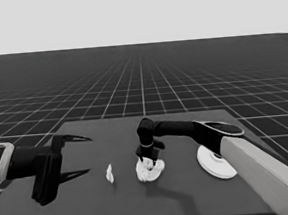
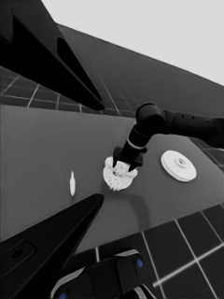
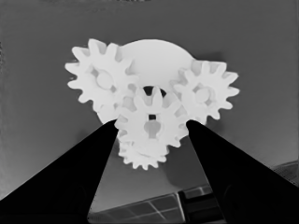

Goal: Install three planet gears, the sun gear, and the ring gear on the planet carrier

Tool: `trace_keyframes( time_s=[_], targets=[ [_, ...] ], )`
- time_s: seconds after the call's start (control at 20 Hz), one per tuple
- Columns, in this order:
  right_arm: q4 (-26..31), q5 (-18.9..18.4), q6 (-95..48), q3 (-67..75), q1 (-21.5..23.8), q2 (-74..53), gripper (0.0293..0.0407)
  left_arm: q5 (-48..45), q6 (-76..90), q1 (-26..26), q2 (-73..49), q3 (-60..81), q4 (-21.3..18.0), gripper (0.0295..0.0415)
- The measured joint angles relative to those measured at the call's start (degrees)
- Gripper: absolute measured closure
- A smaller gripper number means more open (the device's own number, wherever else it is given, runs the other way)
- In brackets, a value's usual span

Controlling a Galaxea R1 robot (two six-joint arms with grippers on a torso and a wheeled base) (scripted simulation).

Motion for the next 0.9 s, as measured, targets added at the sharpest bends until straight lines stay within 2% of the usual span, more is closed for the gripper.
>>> trace_keyframes(
  time_s=[0.9],
  targets=[
    [-0.03, 0.01, 10.80, -0.08, -0.36, -0.10, 0.0390, 0.00, 0.00, 0.00, 0.00, 0.00, 0.00, 0.0326]
  ],
)
